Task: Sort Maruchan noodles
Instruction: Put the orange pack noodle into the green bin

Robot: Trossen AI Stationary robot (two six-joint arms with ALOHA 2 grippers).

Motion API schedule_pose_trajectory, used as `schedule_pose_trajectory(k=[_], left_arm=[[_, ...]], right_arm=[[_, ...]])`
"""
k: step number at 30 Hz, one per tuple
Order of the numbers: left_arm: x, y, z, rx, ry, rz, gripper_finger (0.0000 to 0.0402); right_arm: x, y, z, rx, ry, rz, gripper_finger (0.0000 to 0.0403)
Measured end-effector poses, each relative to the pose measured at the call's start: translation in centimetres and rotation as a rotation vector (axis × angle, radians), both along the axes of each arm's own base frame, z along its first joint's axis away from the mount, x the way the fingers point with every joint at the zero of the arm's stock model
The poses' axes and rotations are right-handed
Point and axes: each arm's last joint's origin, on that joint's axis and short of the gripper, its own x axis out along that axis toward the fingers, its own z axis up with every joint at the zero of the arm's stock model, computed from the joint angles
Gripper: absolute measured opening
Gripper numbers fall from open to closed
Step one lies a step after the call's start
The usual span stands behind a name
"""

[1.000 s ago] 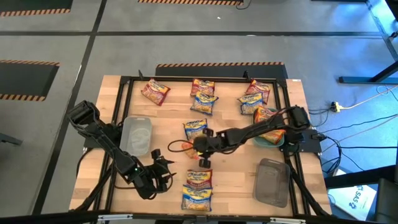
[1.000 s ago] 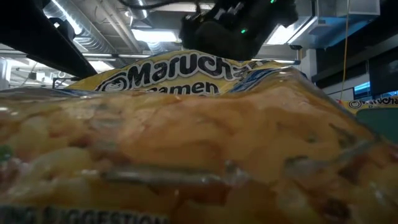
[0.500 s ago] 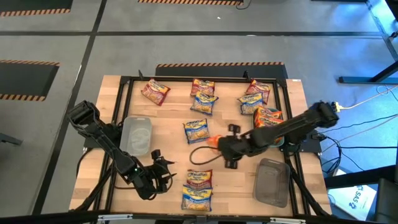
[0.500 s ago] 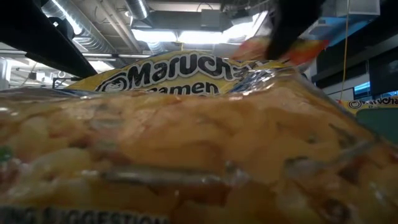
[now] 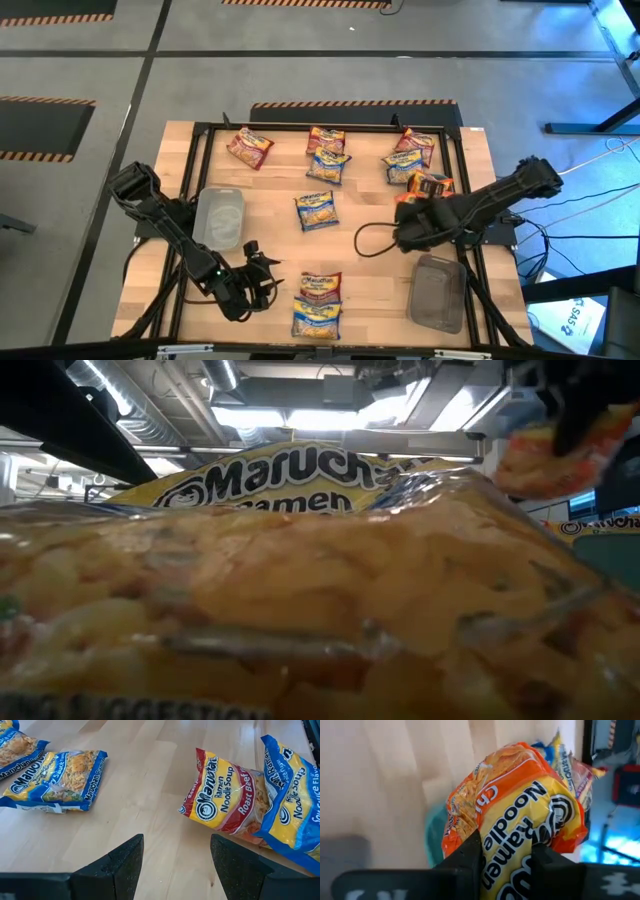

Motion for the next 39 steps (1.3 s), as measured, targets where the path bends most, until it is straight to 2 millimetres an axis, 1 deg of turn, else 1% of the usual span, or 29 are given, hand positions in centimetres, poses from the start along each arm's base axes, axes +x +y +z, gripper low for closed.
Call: schedule_pose_trajectory(k=[2, 4, 13, 18, 20, 24, 27, 30, 33, 36, 39], left_arm=[[0.0, 0.0, 0.0, -0.001, -0.001, 0.000, 0.0225], [0.0, 0.0, 0.0, -0.001, -0.001, 0.000, 0.0225], [0.0, 0.0, 0.0, -0.001, -0.002, 0.000, 0.0225], [0.0, 0.0, 0.0, -0.001, -0.002, 0.000, 0.0225], [0.0, 0.0, 0.0, 0.001, -0.001, -0.001, 0.0225], [0.2, 0.2, 0.0, 0.004, -0.001, 0.004, 0.0225], [0.2, 0.2, 0.0, 0.004, -0.001, 0.005, 0.0225], [0.2, 0.2, 0.0, 0.004, 0.000, 0.005, 0.0225], [0.2, 0.2, 0.0, 0.004, 0.000, 0.005, 0.0225], [0.2, 0.2, 0.0, 0.004, -0.001, 0.005, 0.0225], [0.2, 0.2, 0.0, 0.004, -0.001, 0.005, 0.0225]], right_arm=[[-0.2, 0.0, -1.0, 0.012, 0.071, 0.065, 0.0076], [-0.7, -0.2, -2.0, 0.006, 0.137, 0.095, 0.0076], [-2.9, -1.0, -6.5, -0.012, 0.364, 0.119, 0.0076], [-3.8, -1.1, -8.2, 0.059, 0.443, 0.120, 0.0076], [-3.9, -1.1, -8.6, 0.086, 0.441, 0.112, 0.0076], [-3.3, -0.8, -9.2, 0.109, 0.359, 0.101, 0.0076], [-3.3, -0.9, -9.7, 0.090, 0.328, 0.099, 0.0076], [-3.7, -1.1, -10.2, 0.069, 0.328, 0.049, 0.0079], [-4.1, -1.2, -10.5, 0.059, 0.334, -0.009, 0.0104], [-4.1, -1.2, -10.5, 0.054, 0.330, -0.029, 0.0146], [-3.6, -1.0, -9.6, 0.058, 0.308, -0.046, 0.0191]])
